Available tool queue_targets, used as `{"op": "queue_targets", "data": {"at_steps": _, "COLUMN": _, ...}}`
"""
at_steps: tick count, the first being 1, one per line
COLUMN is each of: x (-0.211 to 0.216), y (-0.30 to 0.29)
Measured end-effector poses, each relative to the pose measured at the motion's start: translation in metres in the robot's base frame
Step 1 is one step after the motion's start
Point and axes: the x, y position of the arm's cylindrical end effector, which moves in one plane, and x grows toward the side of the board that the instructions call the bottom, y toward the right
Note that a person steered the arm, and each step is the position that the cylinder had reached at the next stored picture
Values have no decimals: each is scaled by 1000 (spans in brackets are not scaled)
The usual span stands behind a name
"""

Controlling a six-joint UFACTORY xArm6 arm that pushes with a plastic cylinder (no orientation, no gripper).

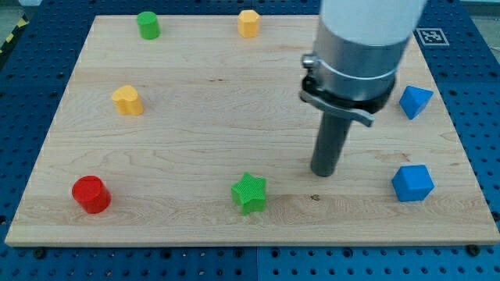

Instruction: Slide the blue cube right a bit

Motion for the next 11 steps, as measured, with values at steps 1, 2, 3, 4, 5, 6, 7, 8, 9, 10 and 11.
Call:
{"op": "queue_targets", "data": {"at_steps": 1, "x": 0, "y": 1}}
{"op": "queue_targets", "data": {"at_steps": 2, "x": 0, "y": 1}}
{"op": "queue_targets", "data": {"at_steps": 3, "x": 1, "y": 31}}
{"op": "queue_targets", "data": {"at_steps": 4, "x": 10, "y": 64}}
{"op": "queue_targets", "data": {"at_steps": 5, "x": 24, "y": 72}}
{"op": "queue_targets", "data": {"at_steps": 6, "x": 33, "y": 79}}
{"op": "queue_targets", "data": {"at_steps": 7, "x": 33, "y": 87}}
{"op": "queue_targets", "data": {"at_steps": 8, "x": 31, "y": 87}}
{"op": "queue_targets", "data": {"at_steps": 9, "x": 16, "y": 86}}
{"op": "queue_targets", "data": {"at_steps": 10, "x": 6, "y": 85}}
{"op": "queue_targets", "data": {"at_steps": 11, "x": 15, "y": 97}}
